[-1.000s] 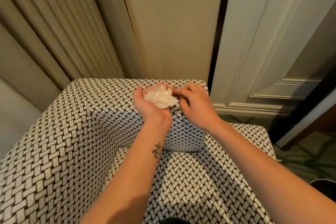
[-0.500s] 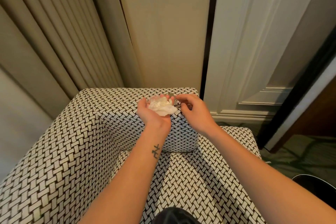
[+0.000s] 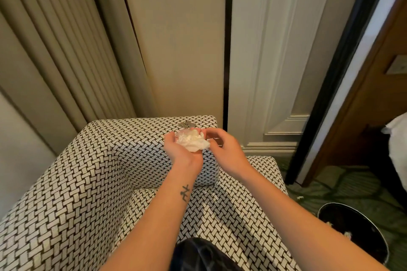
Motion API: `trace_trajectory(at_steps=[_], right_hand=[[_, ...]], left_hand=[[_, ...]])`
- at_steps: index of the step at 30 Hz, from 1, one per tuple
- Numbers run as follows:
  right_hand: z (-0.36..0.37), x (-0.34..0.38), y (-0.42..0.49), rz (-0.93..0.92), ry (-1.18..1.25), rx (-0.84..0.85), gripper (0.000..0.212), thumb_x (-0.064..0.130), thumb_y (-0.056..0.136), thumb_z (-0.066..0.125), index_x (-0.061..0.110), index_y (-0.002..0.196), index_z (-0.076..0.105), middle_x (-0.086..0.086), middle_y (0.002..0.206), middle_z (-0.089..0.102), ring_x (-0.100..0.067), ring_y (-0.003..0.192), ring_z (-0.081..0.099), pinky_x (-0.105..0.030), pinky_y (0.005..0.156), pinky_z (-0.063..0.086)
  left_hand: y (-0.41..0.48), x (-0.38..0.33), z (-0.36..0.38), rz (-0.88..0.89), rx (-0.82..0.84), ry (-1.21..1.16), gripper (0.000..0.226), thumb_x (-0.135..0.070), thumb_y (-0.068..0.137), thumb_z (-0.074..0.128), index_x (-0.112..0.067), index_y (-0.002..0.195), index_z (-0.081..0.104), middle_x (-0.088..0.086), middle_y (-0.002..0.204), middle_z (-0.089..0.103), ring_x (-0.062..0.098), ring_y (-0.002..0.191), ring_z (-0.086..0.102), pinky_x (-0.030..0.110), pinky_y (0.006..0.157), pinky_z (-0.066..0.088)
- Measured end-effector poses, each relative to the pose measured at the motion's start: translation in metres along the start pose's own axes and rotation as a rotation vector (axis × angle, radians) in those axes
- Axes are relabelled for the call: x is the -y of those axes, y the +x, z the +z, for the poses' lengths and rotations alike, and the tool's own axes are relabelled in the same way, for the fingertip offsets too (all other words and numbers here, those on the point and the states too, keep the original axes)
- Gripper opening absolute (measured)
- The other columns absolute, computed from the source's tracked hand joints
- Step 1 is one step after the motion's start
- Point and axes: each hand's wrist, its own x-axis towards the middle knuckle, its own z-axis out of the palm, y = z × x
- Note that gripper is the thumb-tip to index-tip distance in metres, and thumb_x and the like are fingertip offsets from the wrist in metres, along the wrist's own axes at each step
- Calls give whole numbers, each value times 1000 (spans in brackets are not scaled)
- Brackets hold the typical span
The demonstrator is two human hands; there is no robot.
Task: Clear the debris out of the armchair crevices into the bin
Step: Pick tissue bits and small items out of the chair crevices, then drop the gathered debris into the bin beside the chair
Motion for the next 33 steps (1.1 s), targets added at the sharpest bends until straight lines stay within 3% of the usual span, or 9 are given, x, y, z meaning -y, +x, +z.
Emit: trace_trajectory(at_steps=[4,7,10,12,14,21,26,29,33], right_hand=[[-12,6,-23,21,38,-18,32,8,102,50,31,121,62,12,119,65,-16,99,66,-42,88,58],[-24,5,-35,15,30,-43,33,10,102,50,26,128,61,9,123,64,-8,104,64,-35,90,59],[-35,8,-46,5,91,-55,31,6,103,49,32,113,63,9,122,65,-5,110,63,-23,87,58],[-49,6,-59,12,124,-86,33,5,103,46,34,104,62,9,121,66,-4,110,63,-16,83,55],[-62,-1,-70,20,163,-130,32,7,105,44,34,105,63,9,120,67,-5,111,64,-21,90,56],[-123,-43,-107,157,300,-342,31,15,105,47,26,128,64,8,124,68,-9,119,62,-40,109,49],[-166,-73,-138,198,339,-433,36,14,104,46,23,136,62,5,129,65,-10,120,61,-34,104,52],[-191,-91,-152,215,371,-475,38,8,104,43,20,133,65,3,122,69,-6,110,66,-25,93,55],[-224,-129,-167,277,425,-563,38,5,100,44,16,126,69,-1,121,72,-15,115,67,-39,104,52]], left_hand=[[-19,13,0,-6,10,21,49,-37,101,46,0,132,55,22,122,63,34,103,64,43,95,55],[-32,24,1,-21,40,37,46,-36,101,45,0,126,57,21,117,63,33,99,65,42,95,56],[-41,35,5,-33,41,60,43,-37,102,45,0,119,58,19,106,64,31,91,65,41,79,56],[-50,50,4,-57,46,83,49,-38,102,46,2,126,57,20,109,64,33,96,65,41,84,57],[-56,68,4,-93,86,97,52,-38,101,45,5,130,54,22,111,62,33,97,63,42,89,56],[-87,151,1,-254,161,135,32,-25,99,46,3,107,59,20,91,61,33,91,61,46,107,48],[-97,219,-2,-368,241,251,20,-11,92,44,-3,84,61,14,82,65,27,78,63,38,80,54],[-94,262,-11,-428,258,315,16,-8,88,46,-5,85,62,13,83,66,26,78,65,39,78,55],[-95,317,-24,-509,285,405,18,-7,90,46,-6,83,62,11,86,65,25,81,64,37,78,52]])
